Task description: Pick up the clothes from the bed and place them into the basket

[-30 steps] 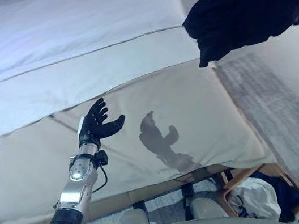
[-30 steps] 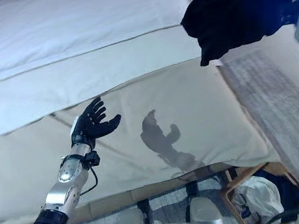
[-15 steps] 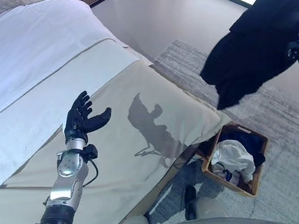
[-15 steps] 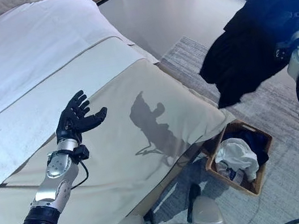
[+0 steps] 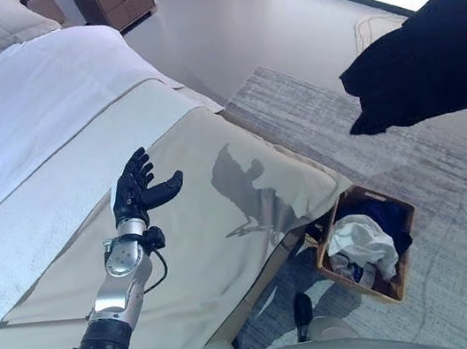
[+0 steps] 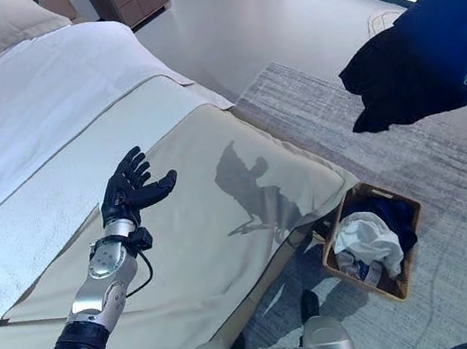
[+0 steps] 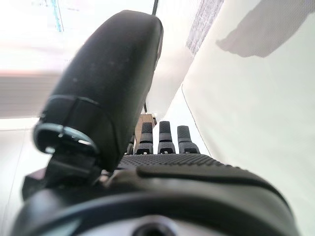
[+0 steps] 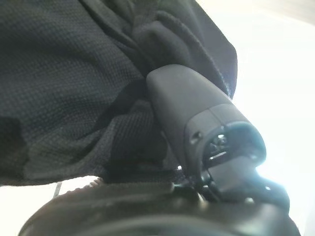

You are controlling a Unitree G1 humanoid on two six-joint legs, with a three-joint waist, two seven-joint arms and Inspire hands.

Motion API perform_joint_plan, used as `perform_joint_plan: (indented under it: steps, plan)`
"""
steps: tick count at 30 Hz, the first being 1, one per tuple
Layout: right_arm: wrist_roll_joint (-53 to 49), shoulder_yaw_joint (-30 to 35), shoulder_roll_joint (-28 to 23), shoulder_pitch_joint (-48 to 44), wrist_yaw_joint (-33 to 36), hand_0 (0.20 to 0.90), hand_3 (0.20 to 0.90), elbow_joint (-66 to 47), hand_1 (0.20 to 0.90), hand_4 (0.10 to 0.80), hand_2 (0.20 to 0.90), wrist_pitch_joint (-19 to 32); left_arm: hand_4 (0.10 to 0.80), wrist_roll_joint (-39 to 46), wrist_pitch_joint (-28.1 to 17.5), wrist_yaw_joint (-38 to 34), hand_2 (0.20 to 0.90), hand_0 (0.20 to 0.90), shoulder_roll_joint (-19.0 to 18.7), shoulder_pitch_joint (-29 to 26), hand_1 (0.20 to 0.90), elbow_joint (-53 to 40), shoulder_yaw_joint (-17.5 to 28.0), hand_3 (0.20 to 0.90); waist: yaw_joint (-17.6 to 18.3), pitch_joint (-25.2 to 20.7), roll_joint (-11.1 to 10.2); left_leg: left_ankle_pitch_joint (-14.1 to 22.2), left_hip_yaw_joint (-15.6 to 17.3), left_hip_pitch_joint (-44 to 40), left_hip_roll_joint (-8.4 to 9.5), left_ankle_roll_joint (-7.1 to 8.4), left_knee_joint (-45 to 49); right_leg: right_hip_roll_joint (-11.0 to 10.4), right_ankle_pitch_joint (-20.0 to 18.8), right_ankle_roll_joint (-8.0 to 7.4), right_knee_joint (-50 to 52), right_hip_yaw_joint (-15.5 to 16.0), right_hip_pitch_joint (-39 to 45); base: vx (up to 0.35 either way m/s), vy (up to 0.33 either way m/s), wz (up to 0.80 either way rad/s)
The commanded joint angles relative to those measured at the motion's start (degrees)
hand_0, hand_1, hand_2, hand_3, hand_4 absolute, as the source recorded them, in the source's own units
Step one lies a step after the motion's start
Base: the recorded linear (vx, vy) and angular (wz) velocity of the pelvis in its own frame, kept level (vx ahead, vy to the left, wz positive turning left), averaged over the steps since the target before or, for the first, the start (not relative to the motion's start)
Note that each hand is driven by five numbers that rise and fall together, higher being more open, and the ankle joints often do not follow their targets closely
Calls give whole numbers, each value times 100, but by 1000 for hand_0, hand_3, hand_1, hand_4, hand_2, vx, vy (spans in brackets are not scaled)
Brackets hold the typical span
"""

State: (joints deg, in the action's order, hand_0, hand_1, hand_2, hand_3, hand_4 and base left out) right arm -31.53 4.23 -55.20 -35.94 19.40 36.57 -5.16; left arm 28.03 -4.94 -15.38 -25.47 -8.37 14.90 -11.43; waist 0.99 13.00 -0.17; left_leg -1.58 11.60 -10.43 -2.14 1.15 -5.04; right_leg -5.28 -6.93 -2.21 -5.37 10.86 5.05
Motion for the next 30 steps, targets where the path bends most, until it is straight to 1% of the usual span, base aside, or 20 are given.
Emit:
perform_joint_plan:
  steps: [1,4,8,15,19,22,30]
  plan:
    - [193,93,-287,-54,-80,300,200,-341,300,100,300,515,800,-283,-379,44,900,900,-261,-227,900,-149,-108,900,52,-952,-125,512,-81,248,-109,116,240,19,572,-256,113,-46,97,2,-54,-16]
    - [252,118,-143,138,-246,300,200,-221,300,100,300,309,800,-316,-302,103,900,900,-261,-282,900,-132,-94,900,109,-940,-97,493,-18,201,-130,126,185,43,559,-263,102,-67,90,2,-65,-13]
    - [309,79,58,289,-288,300,200,-98,300,100,300,139,800,-340,-192,187,900,900,-278,-339,900,-144,-140,900,163,-885,-52,462,36,208,-164,140,169,75,538,-258,115,-91,30,-13,-82,-15]
    - [429,-67,293,281,-338,300,200,260,300,100,300,35,800,-381,-83,334,900,900,-245,-311,900,-114,-266,900,215,-760,66,386,86,264,-216,200,137,121,514,-225,106,-96,-63,-5,-68,-4]
    - [535,-78,460,484,-291,300,200,319,300,100,300,18,800,-354,-66,473,900,900,-237,-169,900,-147,-287,900,245,-636,168,356,155,317,-238,251,179,87,500,-212,101,-68,-110,12,-60,-5]
    - [631,-84,542,606,-320,300,200,285,300,100,300,-29,800,-318,-90,560,900,900,-202,-106,900,-149,-284,900,275,-549,289,346,195,371,-240,276,226,59,501,-204,113,-52,-166,2,-24,-4]
    - [828,-117,530,652,-339,300,200,307,300,100,300,-84,800,-277,-87,639,900,900,-124,-156,900,-230,-390,900,392,-302,612,321,253,543,-217,325,312,-17,529,-203,171,-75,-340,-36,2,0]
